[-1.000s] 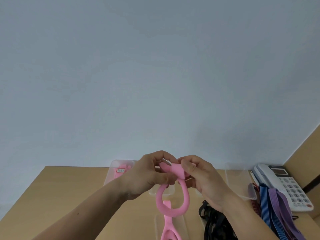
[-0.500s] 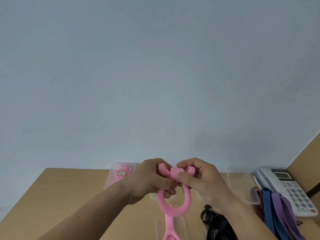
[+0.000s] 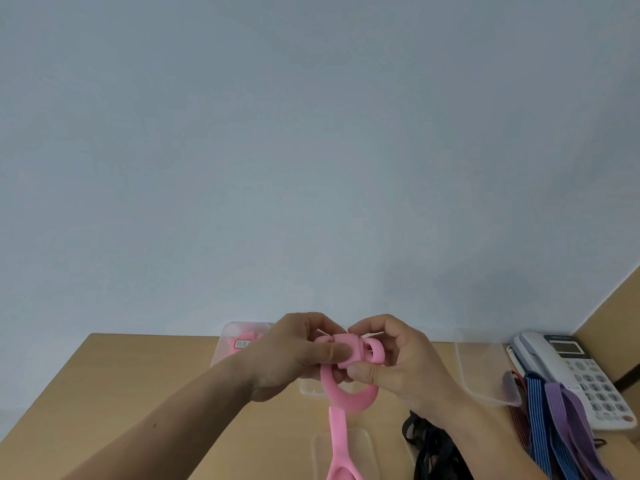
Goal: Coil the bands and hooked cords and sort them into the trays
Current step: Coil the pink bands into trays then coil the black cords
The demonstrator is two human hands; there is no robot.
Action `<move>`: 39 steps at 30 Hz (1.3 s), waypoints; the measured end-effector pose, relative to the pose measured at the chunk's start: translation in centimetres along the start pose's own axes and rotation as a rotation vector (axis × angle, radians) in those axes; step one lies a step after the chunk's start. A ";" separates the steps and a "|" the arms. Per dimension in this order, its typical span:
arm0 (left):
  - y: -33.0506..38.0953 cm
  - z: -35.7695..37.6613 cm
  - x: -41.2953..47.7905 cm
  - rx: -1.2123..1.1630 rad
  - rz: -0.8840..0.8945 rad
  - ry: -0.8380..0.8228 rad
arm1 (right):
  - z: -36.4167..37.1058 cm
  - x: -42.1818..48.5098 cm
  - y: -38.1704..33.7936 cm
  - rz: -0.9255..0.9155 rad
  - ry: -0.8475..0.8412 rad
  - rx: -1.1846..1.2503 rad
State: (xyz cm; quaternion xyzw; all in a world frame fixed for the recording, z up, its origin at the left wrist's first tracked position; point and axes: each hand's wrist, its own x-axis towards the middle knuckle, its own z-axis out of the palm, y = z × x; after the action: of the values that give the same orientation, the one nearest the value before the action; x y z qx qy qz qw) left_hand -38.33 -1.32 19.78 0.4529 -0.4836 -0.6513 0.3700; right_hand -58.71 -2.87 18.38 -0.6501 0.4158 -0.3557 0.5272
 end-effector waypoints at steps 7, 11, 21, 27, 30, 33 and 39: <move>-0.4 0.7 -0.3 0.067 0.180 0.065 | -0.2 0.4 -0.3 0.079 0.049 0.001; -0.6 0.9 -0.2 0.151 0.246 0.085 | 0.2 0.4 -0.7 0.130 -0.021 0.026; -1.4 2.1 0.1 0.630 0.524 0.245 | 0.2 0.4 -1.0 0.141 0.034 0.081; -1.0 2.0 0.2 0.317 0.439 0.169 | -0.1 0.4 -0.9 0.089 0.084 0.206; -0.9 1.3 0.0 0.146 0.310 0.091 | -0.3 0.4 -0.7 0.058 0.105 0.212; -0.7 0.7 0.2 0.107 0.250 0.143 | -0.4 0.5 -0.4 0.043 0.100 0.213; -1.5 0.7 0.1 0.107 0.287 0.144 | -0.6 0.9 -0.3 0.013 0.165 0.276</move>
State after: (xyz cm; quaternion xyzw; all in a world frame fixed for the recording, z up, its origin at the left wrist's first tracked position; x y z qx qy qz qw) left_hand -39.07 -0.81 18.39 0.4439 -0.5492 -0.5311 0.4683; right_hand -58.78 -3.89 18.82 -0.5372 0.4091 -0.4583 0.5779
